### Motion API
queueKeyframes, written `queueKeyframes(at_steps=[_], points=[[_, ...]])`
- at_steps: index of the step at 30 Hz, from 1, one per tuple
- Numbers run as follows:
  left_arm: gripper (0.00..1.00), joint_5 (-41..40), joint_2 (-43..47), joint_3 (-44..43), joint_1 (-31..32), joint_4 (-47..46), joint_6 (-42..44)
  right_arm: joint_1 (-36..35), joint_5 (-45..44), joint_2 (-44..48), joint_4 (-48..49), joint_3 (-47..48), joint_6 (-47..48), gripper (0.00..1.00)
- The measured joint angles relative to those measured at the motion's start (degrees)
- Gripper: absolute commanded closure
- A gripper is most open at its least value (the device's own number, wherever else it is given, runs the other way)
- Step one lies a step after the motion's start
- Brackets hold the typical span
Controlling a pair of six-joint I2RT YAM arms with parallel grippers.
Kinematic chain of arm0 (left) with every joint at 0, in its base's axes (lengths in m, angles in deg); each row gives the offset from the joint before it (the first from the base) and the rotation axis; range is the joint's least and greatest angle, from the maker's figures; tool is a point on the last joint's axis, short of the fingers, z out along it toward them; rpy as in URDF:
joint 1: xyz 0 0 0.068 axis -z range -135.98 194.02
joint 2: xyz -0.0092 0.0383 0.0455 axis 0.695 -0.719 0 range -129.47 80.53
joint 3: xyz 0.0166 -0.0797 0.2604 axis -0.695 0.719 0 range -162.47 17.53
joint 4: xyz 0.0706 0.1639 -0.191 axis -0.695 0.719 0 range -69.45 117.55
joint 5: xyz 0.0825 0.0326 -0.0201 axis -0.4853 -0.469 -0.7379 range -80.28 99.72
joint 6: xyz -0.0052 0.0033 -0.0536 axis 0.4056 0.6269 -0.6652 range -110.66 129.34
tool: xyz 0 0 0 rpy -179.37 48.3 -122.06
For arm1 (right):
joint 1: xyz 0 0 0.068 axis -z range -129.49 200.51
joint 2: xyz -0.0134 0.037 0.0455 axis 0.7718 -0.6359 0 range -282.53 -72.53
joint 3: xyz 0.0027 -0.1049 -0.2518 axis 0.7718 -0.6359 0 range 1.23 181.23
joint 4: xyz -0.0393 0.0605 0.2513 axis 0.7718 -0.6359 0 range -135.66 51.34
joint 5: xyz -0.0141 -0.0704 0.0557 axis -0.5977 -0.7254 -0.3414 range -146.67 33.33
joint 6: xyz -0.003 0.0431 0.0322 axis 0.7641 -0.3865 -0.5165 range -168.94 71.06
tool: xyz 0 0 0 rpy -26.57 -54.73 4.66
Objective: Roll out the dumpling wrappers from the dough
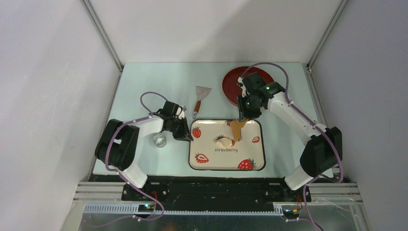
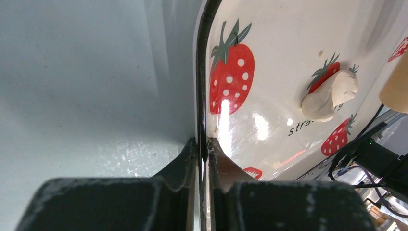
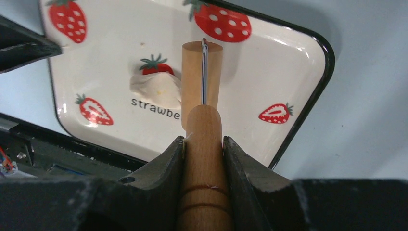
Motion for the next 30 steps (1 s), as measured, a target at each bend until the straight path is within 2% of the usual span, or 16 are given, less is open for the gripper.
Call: queueKeyframes(at_steps=[4, 9, 17, 30], points=[[1.0, 0.0, 0.0, -0.09, 0.02, 0.11, 0.46, -0.98, 1.66, 2.82, 2.4, 0.0, 1.05, 1.0], [1.0, -0.02, 0.0, -0.11, 0.07, 0.11, 0.63, -5.51, 1.81, 2.89, 4.11, 0.09, 1.03, 1.0], [1.0, -0.02, 0.0, -0.11, 0.09, 0.11, 0.92, -13.22, -0.37, -3.61, 3.69, 2.86, 0.94, 1.0], [1.0, 0.0, 0.0, -0.11, 0.11, 0.11, 0.92, -15.85, -4.37, -7.5, 1.01, 6.45, 0.92, 1.0]])
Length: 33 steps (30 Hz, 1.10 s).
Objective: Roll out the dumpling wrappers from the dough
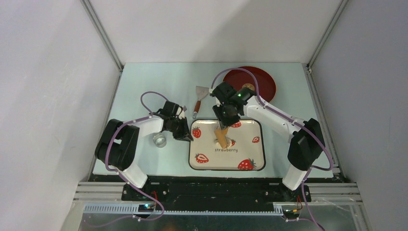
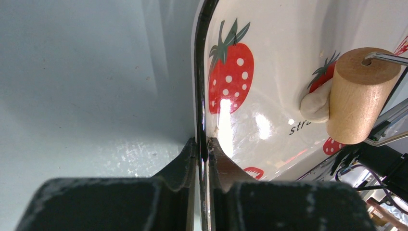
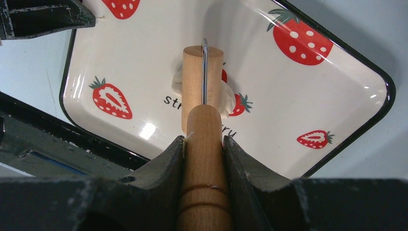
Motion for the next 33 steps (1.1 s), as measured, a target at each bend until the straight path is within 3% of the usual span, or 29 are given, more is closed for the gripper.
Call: queueKeyframes(at_steps=[33], points=[[1.0, 0.04, -0.37, -0.42, 0.0, 0.52, -0.02, -10.1, -13.11, -3.52, -2.08, 3.13, -3.26, 1.0]])
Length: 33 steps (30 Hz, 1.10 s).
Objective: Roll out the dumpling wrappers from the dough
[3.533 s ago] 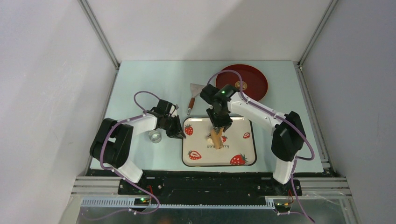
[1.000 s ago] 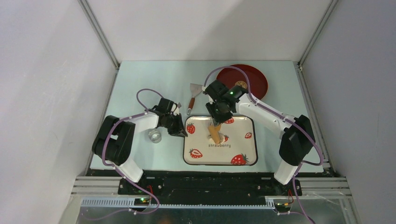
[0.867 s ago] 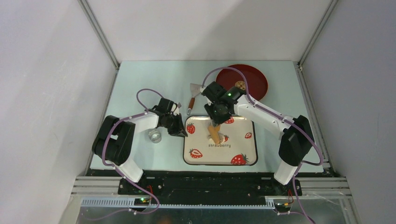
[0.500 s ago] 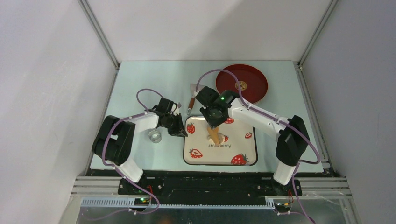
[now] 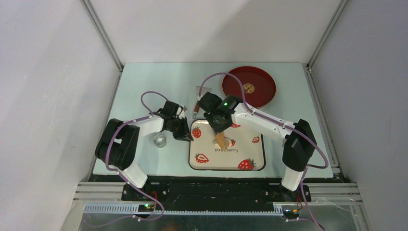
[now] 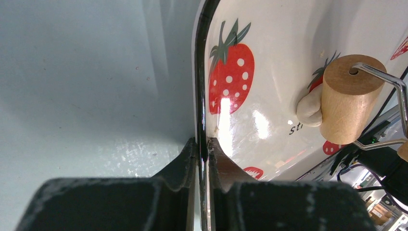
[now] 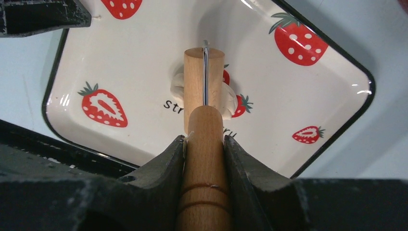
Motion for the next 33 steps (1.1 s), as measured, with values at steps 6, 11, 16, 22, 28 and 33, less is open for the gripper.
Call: queueKeyframes(at_steps=[6, 11, 16, 22, 28, 33], points=[[1.0, 0.0, 0.0, 0.0, 0.0, -0.02, 0.02, 6.71, 10.25, 4.63, 3.67, -4.31, -1.7, 1.0], [1.0, 0.0, 0.0, -0.02, 0.0, 0.0, 0.02, 11.02, 19.96, 10.25, 7.48, -5.84, -2.67, 1.0], [1.0, 0.0, 0.0, -0.07, 0.0, 0.04, 0.02, 12.5, 22.73, 13.97, 9.03, -5.44, -1.84, 1.0], [1.0, 0.0, 0.0, -0.07, 0.0, 0.07, 0.02, 11.98, 21.88, 11.15, 7.26, -5.4, -1.9, 1.0], [1.0, 0.0, -0.02, -0.07, 0.0, 0.04, 0.02, 10.36, 20.37, 6.64, 6.05, -6.12, -3.04, 1.0], [1.0, 0.0, -0.02, -0.07, 0.0, 0.07, 0.02, 9.77, 19.5, 5.49, 5.92, -6.23, -3.41, 1.0]])
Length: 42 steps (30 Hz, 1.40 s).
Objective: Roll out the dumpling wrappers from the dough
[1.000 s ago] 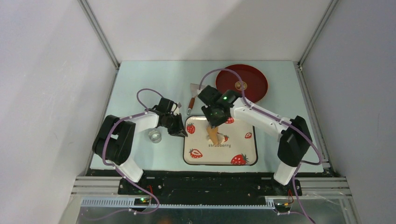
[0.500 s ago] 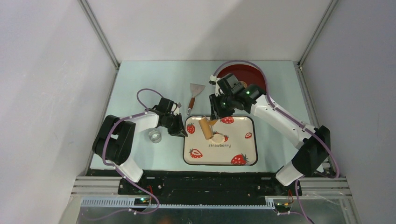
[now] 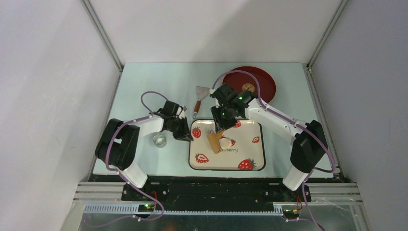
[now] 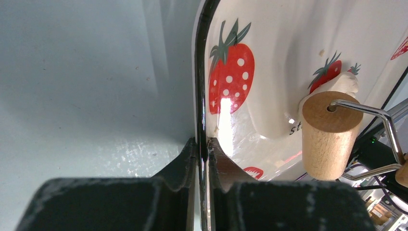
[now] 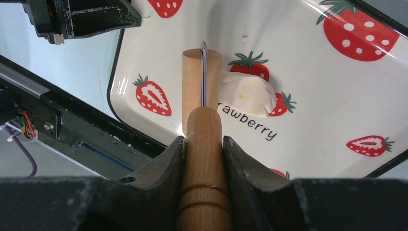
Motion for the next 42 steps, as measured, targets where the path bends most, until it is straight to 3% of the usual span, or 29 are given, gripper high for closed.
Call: queueKeyframes(at_steps=[7, 17, 26, 42], points=[[1.0, 0.0, 0.0, 0.0, 0.0, 0.0, 0.0, 0.15, 0.48, -0.04, 0.68, -0.74, -0.72, 1.0], [1.0, 0.0, 0.0, 0.0, 0.0, 0.0, 0.02, 3.17, 8.15, 2.71, 4.37, -2.93, -0.96, 1.0], [1.0, 0.0, 0.0, 0.0, 0.02, -0.02, 0.02, 6.25, 4.7, 4.98, 2.69, -2.93, -0.85, 1.0], [1.0, 0.0, -0.04, 0.0, 0.04, -0.02, 0.04, 5.2, 3.89, 1.16, 2.95, -3.76, -0.87, 1.0]])
